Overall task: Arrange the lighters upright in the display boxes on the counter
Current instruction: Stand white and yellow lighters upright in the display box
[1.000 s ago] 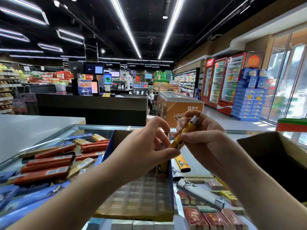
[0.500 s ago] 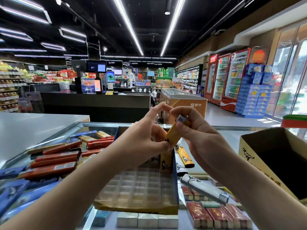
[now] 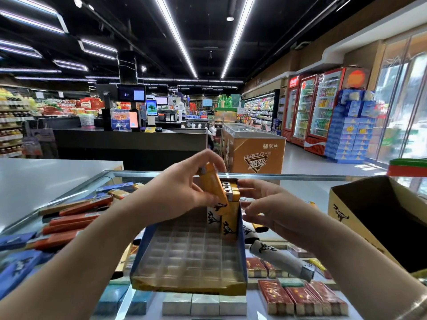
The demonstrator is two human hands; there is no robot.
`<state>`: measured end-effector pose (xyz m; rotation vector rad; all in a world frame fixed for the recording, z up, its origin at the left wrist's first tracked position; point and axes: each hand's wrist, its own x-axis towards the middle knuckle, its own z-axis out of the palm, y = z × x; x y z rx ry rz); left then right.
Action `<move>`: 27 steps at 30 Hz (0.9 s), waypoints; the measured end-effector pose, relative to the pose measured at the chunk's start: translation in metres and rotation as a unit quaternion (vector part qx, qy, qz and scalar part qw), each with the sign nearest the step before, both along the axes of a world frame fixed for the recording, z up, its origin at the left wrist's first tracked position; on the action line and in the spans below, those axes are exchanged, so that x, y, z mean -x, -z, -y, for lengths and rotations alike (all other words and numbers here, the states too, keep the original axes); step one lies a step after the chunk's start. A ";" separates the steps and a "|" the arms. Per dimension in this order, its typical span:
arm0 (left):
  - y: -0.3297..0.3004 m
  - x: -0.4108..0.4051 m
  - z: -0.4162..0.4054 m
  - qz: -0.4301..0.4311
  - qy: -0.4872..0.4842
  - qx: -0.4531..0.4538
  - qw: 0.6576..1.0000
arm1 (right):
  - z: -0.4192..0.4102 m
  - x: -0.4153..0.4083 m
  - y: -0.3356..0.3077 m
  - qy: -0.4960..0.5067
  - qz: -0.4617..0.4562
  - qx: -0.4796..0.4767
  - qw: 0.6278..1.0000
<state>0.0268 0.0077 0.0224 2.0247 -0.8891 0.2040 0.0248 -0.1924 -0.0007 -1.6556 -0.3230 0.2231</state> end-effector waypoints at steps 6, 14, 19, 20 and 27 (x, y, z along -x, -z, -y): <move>0.002 0.001 0.000 0.006 -0.015 -0.108 0.994 | 0.001 -0.001 0.000 0.002 0.005 0.018 1.000; 0.008 0.004 0.014 0.071 -0.059 -0.108 0.990 | 0.002 -0.002 0.001 0.005 0.015 0.029 0.999; 0.007 0.007 0.017 0.146 -0.080 -0.139 0.976 | 0.003 -0.003 0.002 0.003 0.016 0.038 0.999; 0.007 0.007 0.018 0.147 -0.080 -0.129 0.977 | 0.003 -0.003 0.002 0.003 0.017 0.039 0.999; 0.009 0.005 0.017 0.141 -0.083 -0.122 0.979 | 0.002 -0.002 0.001 0.005 0.025 0.042 0.999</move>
